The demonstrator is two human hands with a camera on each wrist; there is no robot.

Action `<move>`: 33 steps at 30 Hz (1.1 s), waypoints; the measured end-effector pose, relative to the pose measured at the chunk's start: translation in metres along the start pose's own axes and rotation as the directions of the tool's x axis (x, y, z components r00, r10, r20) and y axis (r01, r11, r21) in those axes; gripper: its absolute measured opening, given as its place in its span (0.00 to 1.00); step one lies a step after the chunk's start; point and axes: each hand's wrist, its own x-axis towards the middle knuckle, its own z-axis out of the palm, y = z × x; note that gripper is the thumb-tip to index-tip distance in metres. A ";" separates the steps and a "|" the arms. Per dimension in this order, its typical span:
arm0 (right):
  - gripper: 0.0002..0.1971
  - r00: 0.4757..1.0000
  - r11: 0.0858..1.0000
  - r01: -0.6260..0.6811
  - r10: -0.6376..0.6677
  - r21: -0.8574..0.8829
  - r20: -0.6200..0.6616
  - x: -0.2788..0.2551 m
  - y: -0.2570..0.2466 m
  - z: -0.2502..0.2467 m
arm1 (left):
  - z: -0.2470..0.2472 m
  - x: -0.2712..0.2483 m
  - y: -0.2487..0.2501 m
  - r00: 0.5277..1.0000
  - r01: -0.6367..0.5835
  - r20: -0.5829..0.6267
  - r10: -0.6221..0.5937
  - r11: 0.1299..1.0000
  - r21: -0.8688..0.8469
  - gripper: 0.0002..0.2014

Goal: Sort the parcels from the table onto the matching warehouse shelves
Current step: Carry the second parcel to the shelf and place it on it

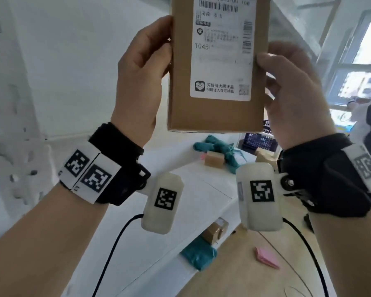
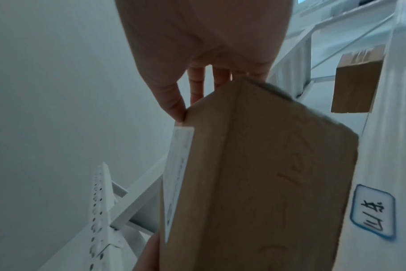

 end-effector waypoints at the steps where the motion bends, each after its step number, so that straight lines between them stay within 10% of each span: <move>1: 0.05 1.000 1.000 -0.007 0.007 0.002 0.029 0.012 0.007 -0.004 | 0.003 0.006 -0.007 1.000 0.011 -0.017 -0.010 1.000 0.024 0.17; 8: 0.19 0.951 0.998 -0.038 0.018 0.059 0.310 0.086 0.053 -0.028 | 0.022 0.027 -0.036 0.991 0.090 -0.117 -0.062 0.965 0.247 0.20; 19: 0.33 0.710 0.960 -0.253 0.100 0.121 0.697 0.161 0.097 -0.037 | 0.058 0.062 -0.062 0.967 0.169 -0.247 -0.062 0.880 0.443 0.29; 28: 0.26 0.619 0.943 -0.330 0.183 0.042 0.764 0.173 0.119 -0.009 | 0.042 0.083 -0.070 0.870 0.438 -0.429 -0.242 0.779 0.449 0.33; 33: 0.26 0.642 0.907 -0.422 0.292 0.008 0.709 0.175 0.134 0.007 | 0.036 0.081 -0.079 0.820 0.523 -0.477 -0.317 0.754 0.397 0.19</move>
